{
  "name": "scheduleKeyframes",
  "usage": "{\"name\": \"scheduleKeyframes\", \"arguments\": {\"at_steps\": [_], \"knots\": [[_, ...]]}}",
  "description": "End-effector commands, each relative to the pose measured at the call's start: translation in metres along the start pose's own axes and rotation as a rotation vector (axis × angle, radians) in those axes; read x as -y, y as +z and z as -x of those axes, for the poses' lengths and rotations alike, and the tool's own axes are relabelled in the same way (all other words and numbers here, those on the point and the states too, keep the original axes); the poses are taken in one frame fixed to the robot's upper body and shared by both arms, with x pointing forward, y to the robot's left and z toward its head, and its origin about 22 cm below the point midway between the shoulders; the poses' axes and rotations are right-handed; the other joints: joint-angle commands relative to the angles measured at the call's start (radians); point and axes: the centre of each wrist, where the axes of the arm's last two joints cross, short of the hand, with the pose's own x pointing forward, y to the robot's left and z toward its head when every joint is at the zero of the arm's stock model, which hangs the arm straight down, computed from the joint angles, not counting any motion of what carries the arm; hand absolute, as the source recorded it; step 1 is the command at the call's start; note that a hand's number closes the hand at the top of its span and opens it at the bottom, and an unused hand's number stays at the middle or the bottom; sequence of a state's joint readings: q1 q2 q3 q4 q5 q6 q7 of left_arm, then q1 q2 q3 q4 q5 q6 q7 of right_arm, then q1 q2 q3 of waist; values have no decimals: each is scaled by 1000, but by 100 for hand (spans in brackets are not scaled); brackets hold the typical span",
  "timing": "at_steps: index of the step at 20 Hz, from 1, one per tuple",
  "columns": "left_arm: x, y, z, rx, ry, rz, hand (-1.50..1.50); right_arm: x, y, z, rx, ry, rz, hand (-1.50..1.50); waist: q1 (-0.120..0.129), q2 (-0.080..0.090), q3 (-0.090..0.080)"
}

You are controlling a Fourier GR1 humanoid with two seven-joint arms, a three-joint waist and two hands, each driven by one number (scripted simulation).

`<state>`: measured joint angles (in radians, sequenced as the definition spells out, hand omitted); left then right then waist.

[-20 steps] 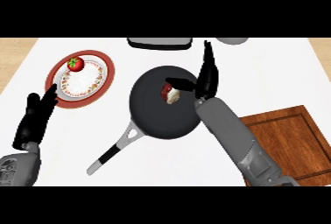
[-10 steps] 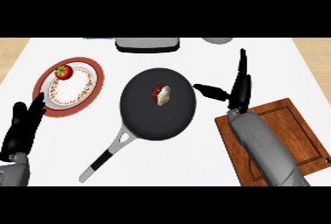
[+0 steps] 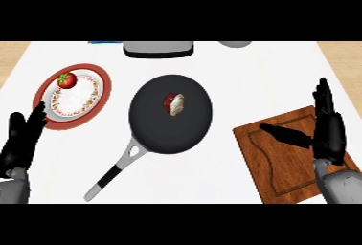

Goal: Pick the cupcake from the cutting board and place it in the pan

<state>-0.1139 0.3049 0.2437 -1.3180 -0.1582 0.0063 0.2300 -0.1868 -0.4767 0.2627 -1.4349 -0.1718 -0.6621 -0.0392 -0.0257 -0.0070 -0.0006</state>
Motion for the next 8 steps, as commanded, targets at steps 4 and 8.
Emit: {"name": "scheduleKeyframes", "arguments": {"at_steps": [4,8], "knots": [[5,7,2,6,-10,6,0,84,39,5,22,23,-30,-150,14,4,1],[17,12,-3,8,-7,25,0,116,39,10,17,47,-17,-150,20,5,1]]}}
